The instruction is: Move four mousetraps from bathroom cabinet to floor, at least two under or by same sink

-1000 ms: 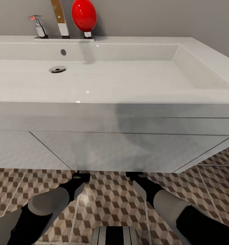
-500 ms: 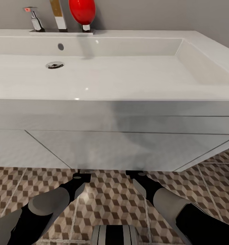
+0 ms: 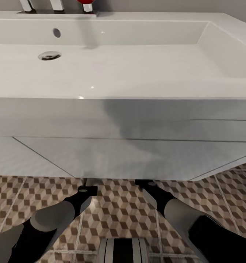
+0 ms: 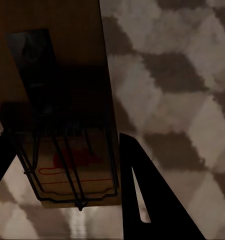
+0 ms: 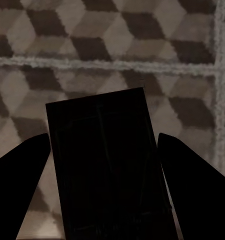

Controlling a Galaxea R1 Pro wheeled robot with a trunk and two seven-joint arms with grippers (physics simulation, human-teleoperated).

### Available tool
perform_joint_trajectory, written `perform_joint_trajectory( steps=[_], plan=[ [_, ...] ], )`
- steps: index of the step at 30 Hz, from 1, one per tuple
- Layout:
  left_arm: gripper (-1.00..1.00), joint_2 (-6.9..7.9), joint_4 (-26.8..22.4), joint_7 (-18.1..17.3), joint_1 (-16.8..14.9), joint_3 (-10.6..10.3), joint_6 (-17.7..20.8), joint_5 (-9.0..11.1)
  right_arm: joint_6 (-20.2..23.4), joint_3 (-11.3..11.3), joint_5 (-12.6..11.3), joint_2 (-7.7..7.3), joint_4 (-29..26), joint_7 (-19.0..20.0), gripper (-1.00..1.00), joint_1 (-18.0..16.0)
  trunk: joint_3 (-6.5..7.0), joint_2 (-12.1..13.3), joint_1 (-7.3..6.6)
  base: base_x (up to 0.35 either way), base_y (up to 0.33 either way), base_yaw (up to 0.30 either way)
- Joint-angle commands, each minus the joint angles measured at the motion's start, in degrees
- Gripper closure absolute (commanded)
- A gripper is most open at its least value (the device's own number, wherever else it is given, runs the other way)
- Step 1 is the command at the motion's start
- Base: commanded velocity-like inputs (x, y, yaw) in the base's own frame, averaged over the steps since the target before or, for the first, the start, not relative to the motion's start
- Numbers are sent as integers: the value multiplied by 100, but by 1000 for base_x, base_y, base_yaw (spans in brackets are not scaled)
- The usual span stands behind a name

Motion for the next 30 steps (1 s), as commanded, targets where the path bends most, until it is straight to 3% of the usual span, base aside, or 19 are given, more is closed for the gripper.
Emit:
perform_joint_trajectory(
  steps=[1, 18, 23, 30],
  plan=[
    [100, -2, 2, 18, -1, -50, 6, 25, -17, 49, -57, -1, -1, -31, 100, -4, -26, -3, 1, 0, 0, 0],
    [100, -2, 6, 18, -1, -49, 6, 25, -141, 49, -66, -3, -30, -35, 100, -4, -403, -26, 45, 0, 0, 0],
    [100, -2, 6, 18, -1, -49, 4, 25, -520, 49, -96, -1, 0, -81, 100, -4, -403, -26, 45, 0, 0, 0],
    [100, -1, 6, 24, -1, -49, -2, 25, -624, 35, -111, -8, 7, -96, 100, -4, -403, -26, 45, 0, 0, 0]
  ],
)
